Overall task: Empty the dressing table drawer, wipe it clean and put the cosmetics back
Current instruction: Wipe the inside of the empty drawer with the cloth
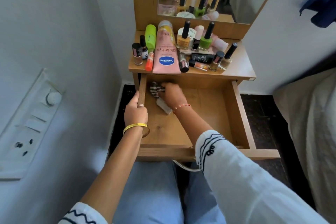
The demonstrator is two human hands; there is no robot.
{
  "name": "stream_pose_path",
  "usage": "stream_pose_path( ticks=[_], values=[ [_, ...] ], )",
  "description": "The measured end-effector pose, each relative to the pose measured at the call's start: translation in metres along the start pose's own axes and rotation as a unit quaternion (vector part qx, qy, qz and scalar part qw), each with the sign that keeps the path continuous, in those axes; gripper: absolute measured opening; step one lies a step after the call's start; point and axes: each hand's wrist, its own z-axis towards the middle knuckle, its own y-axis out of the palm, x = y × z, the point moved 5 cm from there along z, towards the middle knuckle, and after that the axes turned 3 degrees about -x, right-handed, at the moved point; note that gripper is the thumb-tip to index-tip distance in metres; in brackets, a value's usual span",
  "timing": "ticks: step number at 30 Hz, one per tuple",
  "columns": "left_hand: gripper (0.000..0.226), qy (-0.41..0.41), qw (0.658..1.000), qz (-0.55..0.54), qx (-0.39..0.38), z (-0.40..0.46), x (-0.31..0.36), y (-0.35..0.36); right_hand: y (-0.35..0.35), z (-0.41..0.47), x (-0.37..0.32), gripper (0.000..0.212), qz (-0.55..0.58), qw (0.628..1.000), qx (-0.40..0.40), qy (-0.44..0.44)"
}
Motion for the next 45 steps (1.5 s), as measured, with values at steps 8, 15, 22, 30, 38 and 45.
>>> stream_pose_path(
  ticks=[8, 15, 22, 30, 38, 45],
  values=[
    [0.051, 0.008, 1.000, 0.025, 0.012, 0.003, 0.001, 0.000, 0.011, -0.022, -0.022, 0.037, -0.115, 0.985, -0.090, -0.093],
    [0.054, 0.019, 0.997, 0.066, 0.018, -0.002, 0.007, -0.002, 0.034, -0.082, -0.031, 0.024, 0.013, 0.953, -0.297, -0.051],
    [0.052, 0.033, 0.991, 0.126, 0.015, -0.021, 0.014, 0.001, 0.024, -0.105, 0.001, 0.042, -0.098, 0.962, -0.251, 0.032],
    [0.052, 0.037, 0.988, 0.150, 0.004, -0.020, 0.013, 0.003, -0.024, -0.121, 0.110, 0.029, -0.179, 0.948, -0.137, 0.225],
    [0.057, 0.097, 0.975, 0.197, 0.027, -0.024, 0.015, 0.009, -0.034, -0.104, 0.091, 0.040, -0.176, 0.978, 0.014, 0.113],
    [0.053, 0.210, 0.945, 0.252, -0.012, -0.038, 0.025, 0.022, -0.029, -0.109, 0.109, 0.037, -0.198, 0.964, -0.080, 0.158]
  ],
)
